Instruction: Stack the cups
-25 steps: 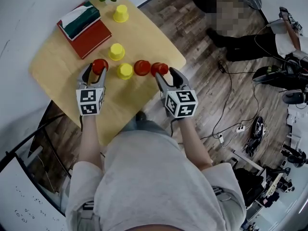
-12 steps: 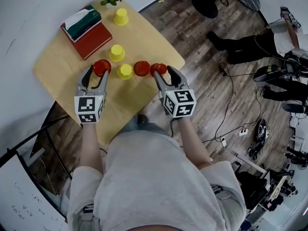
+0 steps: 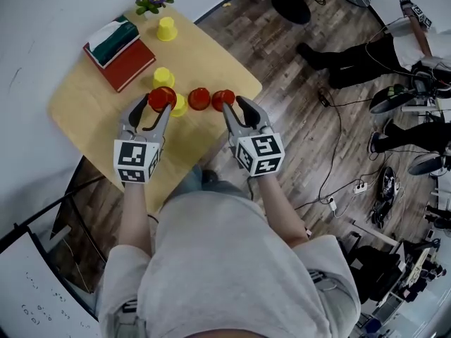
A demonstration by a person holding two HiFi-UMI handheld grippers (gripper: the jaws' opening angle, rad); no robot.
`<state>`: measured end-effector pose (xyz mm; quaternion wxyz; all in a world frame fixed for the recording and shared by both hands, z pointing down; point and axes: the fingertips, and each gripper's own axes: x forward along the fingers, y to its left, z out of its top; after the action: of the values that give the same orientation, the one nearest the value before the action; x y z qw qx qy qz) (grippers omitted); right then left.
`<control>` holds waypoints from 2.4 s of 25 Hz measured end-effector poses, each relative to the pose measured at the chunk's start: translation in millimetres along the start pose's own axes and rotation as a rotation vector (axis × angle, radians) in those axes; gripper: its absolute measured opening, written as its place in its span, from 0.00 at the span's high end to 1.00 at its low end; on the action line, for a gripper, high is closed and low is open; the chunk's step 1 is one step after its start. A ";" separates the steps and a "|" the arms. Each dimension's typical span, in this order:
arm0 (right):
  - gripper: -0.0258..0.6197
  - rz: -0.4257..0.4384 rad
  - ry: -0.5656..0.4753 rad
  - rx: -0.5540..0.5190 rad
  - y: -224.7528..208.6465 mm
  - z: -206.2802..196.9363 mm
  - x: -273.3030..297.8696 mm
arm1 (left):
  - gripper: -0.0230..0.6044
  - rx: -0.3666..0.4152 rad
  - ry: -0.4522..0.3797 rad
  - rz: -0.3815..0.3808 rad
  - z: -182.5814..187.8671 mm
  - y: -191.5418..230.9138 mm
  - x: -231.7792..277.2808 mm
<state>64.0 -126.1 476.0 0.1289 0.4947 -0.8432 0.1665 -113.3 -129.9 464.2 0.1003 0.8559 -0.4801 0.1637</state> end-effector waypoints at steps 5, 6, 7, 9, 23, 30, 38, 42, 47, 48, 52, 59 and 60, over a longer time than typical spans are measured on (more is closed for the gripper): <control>0.74 -0.025 -0.008 0.021 -7.7 -0.8 -13.7 | 0.59 0.034 0.020 -0.060 4.9 -24.0 17.1; 0.74 -0.030 -0.009 0.025 -9.9 -1.2 -16.4 | 0.59 0.038 0.025 -0.070 5.1 -28.1 20.3; 0.74 -0.036 -0.009 0.029 -12.3 -1.7 -18.9 | 0.59 0.042 0.028 -0.080 5.3 -32.1 23.4; 0.74 -0.046 -0.009 0.036 -16.7 -3.0 -23.4 | 0.59 0.051 0.036 -0.097 4.9 -39.0 29.5; 0.74 -0.077 0.005 0.056 -30.3 -9.2 -30.7 | 0.59 0.084 0.101 -0.131 -15.7 -49.5 56.3; 0.74 -0.067 0.005 0.067 -30.5 -8.3 -27.0 | 0.56 0.046 0.063 -0.148 -6.8 -51.9 53.5; 0.74 -0.019 -0.001 0.058 -21.8 -1.5 -10.9 | 0.54 -0.021 -0.054 -0.121 21.0 -34.6 28.7; 0.74 0.011 -0.008 0.053 -13.3 4.8 2.1 | 0.57 -0.037 -0.080 -0.050 23.8 -7.4 15.9; 0.74 0.027 -0.015 0.048 -7.2 12.5 10.5 | 0.65 -0.038 -0.047 0.012 11.1 22.4 17.5; 0.74 0.025 -0.015 0.048 -7.4 13.5 10.6 | 0.65 -0.036 -0.040 0.019 8.8 26.6 20.2; 0.74 0.010 -0.006 0.051 -11.5 13.1 9.4 | 0.65 -0.026 0.004 0.024 -5.5 39.2 38.9; 0.74 -0.029 0.028 0.054 -22.8 6.8 7.8 | 0.54 -0.042 0.080 0.007 -38.2 51.8 73.0; 0.74 -0.033 0.033 0.054 -24.1 6.1 8.2 | 0.54 -0.046 0.086 0.003 -41.5 52.6 76.8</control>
<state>80.9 -146.0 477.2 0.1322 0.5091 -0.8278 0.1951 -128.6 -204.2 532.3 0.1404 0.8448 -0.4803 0.1895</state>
